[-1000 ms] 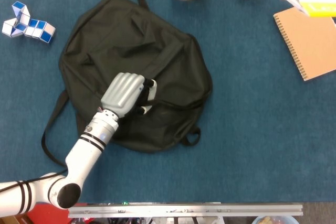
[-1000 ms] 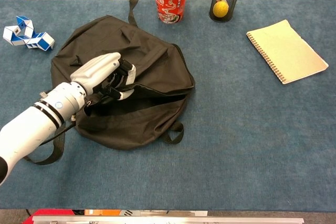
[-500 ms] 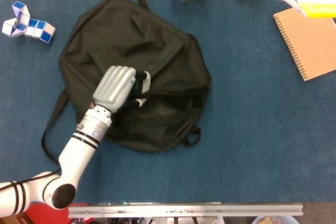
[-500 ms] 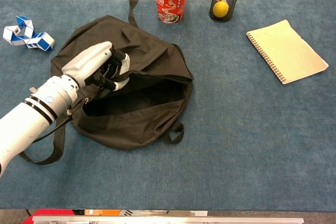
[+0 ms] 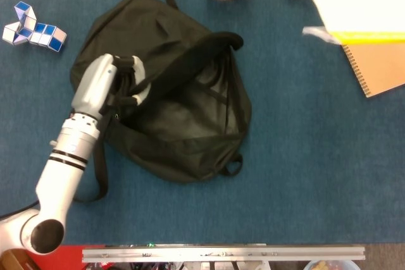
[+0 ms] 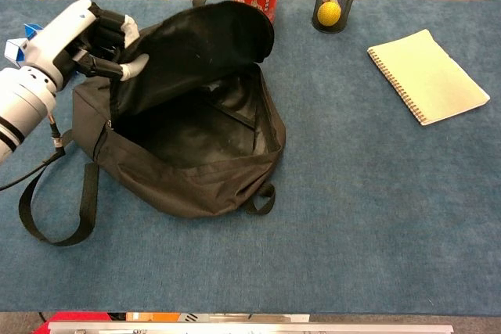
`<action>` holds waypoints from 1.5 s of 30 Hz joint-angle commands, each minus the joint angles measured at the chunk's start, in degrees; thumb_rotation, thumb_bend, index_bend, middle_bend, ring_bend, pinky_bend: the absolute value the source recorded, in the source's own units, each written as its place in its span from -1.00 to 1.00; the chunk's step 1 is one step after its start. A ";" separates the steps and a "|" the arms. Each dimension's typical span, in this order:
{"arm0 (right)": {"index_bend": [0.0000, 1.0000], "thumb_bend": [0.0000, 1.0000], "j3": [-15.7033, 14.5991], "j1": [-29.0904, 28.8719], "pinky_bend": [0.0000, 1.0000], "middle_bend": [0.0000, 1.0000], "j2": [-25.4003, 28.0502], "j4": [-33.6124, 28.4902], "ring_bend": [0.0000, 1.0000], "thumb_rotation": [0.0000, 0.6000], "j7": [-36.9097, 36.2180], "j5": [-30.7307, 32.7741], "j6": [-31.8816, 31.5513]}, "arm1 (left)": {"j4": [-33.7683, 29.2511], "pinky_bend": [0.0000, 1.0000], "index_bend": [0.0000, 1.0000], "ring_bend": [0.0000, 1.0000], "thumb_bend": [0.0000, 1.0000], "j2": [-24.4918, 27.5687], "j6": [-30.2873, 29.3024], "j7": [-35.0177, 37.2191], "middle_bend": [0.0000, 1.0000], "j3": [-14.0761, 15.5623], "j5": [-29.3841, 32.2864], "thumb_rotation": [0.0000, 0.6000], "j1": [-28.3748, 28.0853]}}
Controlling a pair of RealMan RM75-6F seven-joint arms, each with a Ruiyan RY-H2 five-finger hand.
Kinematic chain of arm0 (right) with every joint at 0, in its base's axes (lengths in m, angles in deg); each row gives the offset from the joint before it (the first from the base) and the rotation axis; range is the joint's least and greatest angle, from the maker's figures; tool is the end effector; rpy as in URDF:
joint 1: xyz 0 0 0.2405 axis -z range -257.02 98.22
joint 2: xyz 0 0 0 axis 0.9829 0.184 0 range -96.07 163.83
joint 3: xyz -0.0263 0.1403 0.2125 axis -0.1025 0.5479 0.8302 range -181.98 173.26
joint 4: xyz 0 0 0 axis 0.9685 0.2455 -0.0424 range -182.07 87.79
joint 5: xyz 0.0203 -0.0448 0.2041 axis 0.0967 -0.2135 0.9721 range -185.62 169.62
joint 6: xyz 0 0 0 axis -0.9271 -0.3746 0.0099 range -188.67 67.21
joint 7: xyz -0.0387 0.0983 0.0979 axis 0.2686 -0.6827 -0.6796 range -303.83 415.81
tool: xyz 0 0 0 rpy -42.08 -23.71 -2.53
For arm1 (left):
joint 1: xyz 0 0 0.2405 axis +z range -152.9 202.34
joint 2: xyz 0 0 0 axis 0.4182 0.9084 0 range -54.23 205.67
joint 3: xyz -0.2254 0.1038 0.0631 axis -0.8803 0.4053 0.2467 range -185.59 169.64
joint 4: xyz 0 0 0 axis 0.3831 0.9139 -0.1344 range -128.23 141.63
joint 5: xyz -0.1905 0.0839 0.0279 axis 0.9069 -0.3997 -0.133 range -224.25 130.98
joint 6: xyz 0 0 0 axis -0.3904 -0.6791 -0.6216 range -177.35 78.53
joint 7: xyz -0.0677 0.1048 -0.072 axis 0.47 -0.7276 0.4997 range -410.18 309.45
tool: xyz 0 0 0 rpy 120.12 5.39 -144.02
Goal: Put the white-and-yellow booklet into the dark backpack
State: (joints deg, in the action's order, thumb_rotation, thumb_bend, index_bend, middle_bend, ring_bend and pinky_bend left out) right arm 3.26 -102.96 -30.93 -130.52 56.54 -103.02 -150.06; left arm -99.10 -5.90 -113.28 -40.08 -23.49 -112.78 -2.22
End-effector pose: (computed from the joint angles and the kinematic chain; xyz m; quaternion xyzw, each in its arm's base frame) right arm -0.2285 -0.2854 0.1818 0.6663 -0.1558 0.5056 0.5255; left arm -0.1499 0.2872 0.0411 -0.4954 -0.6151 -0.5417 0.2878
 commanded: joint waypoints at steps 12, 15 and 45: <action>0.76 -0.21 -3.75 -1.49 0.46 0.53 10.27 -21.87 0.38 1.00 -6.85 7.47 18.23 | -2.85 0.91 0.49 0.56 -0.20 1.92 -1.68 2.51 0.61 -0.06 0.82 1.00 1.72; 0.77 -0.21 -3.89 -1.81 0.47 0.54 11.04 -23.35 0.38 1.00 -7.97 8.54 20.00 | -2.98 0.91 0.49 0.56 -0.20 2.00 -1.71 2.59 0.61 -0.09 0.99 1.00 1.76; 0.78 -0.21 4.74 -16.95 0.47 0.54 8.17 -31.74 0.39 1.00 -48.93 47.33 67.33 | -8.17 0.91 0.48 0.55 -0.20 4.29 -4.39 2.12 0.61 1.34 -0.36 1.00 3.49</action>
State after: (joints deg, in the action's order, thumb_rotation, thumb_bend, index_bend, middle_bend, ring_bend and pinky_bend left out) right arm 7.94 -119.07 -21.41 -163.67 8.60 -57.83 -84.10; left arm -107.29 -1.61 -117.68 -37.94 -22.18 -113.14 1.26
